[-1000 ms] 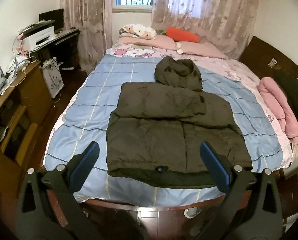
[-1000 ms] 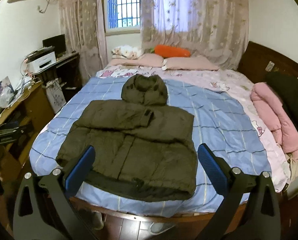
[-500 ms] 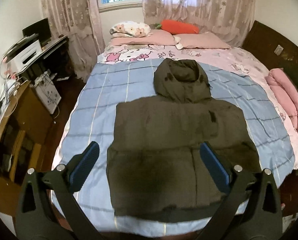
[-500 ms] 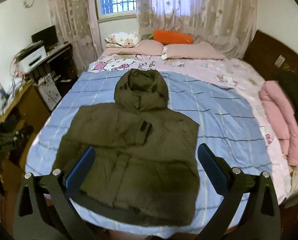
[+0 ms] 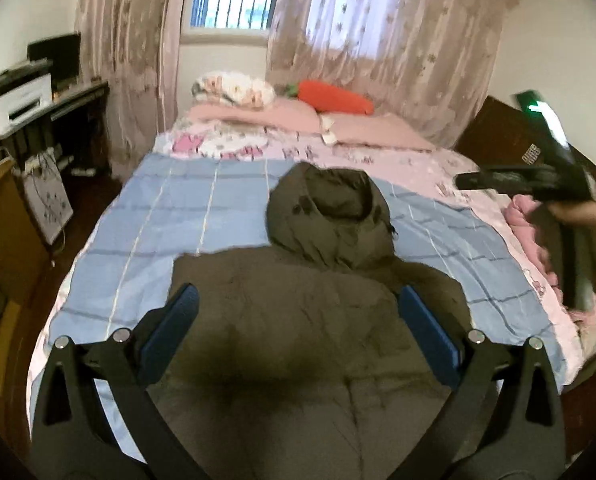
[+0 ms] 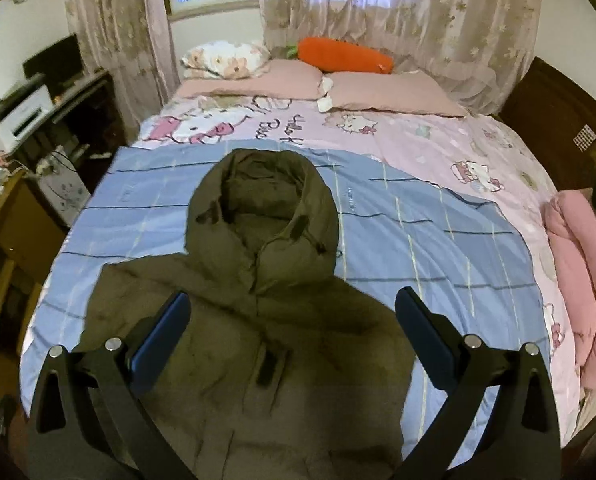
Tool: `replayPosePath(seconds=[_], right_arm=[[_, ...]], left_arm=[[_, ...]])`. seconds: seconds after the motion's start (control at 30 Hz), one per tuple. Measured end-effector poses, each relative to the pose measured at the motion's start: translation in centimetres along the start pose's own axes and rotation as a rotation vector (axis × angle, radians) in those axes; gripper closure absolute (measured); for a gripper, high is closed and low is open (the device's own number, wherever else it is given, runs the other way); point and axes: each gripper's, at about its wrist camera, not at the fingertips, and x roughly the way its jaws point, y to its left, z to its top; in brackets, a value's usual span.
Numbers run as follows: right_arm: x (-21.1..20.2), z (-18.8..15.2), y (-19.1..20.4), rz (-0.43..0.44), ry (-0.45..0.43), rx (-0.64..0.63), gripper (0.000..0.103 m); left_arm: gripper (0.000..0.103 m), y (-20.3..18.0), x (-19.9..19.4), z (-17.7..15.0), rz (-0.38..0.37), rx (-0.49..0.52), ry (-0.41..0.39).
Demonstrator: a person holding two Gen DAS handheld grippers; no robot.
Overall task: Fold large clothes
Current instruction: 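Move the right tool to the jacket hood and grasp it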
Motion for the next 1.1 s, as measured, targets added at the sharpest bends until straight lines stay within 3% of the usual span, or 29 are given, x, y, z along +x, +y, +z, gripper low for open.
replayPosePath(seconds=[0.1, 0.2, 0.3, 0.47, 0.57, 0.83, 1.1], right_arm=[[4.4, 2.4, 0.5, -0.014, 0.052, -0.022, 0.002], [8.0, 4.7, 0.8, -0.057, 0.072, -0.040, 0.013], [13.0, 7.5, 0.5, -0.071, 0.118, -0.019, 0.013], [19.3, 10.4, -0.2, -0.110, 0.152, 0.016, 0.013], [23.3, 11.5, -0.5, -0.137, 0.191, 0.020, 0.013], [29.6, 14.5, -0.8, -0.198, 0.220, 0.003, 0.013], [33.7, 16.3, 0.8, -0.249, 0.261, -0.049, 0.016]], left_arm=[[0.002, 1.2, 1.5, -0.7, 0.041, -0.016, -0.031], [0.002, 2.0, 2.7, -1.8, 0.009, -0.045, -0.039], [0.002, 2.2, 4.7, -2.4, -0.002, -0.016, 0.012], [0.002, 1.9, 6.6, -2.7, -0.029, 0.058, 0.032], [0.002, 2.7, 8.4, -3.1, -0.003, 0.063, 0.073], [0.002, 5.4, 12.1, -4.6, -0.019, -0.008, 0.139], [0.002, 7.1, 13.0, -5.6, -0.018, -0.039, 0.158]])
